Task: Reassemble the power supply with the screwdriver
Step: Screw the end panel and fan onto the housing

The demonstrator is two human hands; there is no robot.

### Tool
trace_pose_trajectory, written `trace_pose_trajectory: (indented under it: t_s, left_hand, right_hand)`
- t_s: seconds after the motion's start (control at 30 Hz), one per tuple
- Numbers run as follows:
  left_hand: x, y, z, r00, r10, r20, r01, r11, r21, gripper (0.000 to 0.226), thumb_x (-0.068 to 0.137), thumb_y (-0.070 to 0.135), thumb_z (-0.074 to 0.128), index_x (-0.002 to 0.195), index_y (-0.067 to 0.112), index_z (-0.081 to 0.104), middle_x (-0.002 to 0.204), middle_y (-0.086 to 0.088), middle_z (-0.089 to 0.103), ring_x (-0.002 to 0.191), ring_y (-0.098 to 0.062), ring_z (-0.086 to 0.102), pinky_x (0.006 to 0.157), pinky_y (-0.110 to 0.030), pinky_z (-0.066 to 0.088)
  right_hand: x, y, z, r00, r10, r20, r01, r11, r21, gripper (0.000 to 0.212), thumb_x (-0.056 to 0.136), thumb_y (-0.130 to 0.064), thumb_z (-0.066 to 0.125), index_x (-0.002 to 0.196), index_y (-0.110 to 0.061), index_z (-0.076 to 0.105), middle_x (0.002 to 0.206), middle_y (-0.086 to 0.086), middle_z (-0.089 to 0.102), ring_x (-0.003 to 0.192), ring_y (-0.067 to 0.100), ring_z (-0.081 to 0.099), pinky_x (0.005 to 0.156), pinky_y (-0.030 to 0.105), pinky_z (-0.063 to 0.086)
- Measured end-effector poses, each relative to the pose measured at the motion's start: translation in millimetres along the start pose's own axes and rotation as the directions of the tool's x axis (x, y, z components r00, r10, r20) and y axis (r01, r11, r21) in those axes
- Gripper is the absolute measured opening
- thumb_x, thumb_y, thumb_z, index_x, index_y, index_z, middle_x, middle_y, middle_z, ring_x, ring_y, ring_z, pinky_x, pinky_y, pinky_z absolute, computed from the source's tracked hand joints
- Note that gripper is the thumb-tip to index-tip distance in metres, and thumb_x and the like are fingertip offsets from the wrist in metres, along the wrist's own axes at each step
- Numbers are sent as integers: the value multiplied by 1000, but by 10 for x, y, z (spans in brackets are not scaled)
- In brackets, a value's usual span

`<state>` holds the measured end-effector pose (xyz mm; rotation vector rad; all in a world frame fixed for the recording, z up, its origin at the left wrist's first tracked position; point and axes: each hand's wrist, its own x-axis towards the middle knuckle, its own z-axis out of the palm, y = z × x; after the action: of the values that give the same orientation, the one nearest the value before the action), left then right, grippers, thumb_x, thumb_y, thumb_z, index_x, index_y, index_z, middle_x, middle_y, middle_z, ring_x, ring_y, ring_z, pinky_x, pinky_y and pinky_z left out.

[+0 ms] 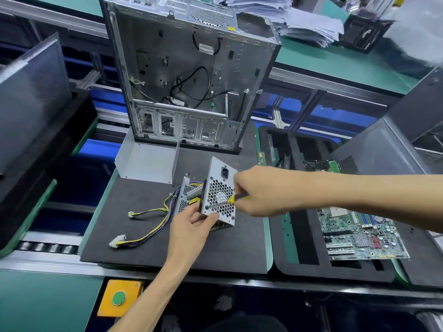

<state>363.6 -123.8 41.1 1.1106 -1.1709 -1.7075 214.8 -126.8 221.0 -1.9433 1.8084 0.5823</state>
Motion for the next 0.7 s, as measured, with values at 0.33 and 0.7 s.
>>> trace_pose_trajectory:
  t_s: [0.33, 0.7]
  left_hand:
    - [-23, -35, 111, 1000, 20, -9, -20, 1000, 13, 24, 89, 6, 74, 107, 22, 73, 96, 9, 80, 88, -4, 75, 72, -6, 50]
    - [0, -18, 59, 1000, 1, -1, -1, 1000, 12, 24, 89, 6, 74, 109, 19, 72, 98, 8, 80, 92, -8, 76, 76, -10, 52]
  right_hand:
    - [-51, 61, 173, 999, 45, 8, -45, 997, 64, 41, 104, -34, 44, 84, -5, 65, 59, 6, 52, 53, 26, 49, 56, 30, 46]
    - [22, 112, 106, 979, 115, 169, -177, 892, 417, 26, 97, -22, 55, 78, -6, 52, 60, 9, 47, 48, 22, 37, 42, 23, 33]
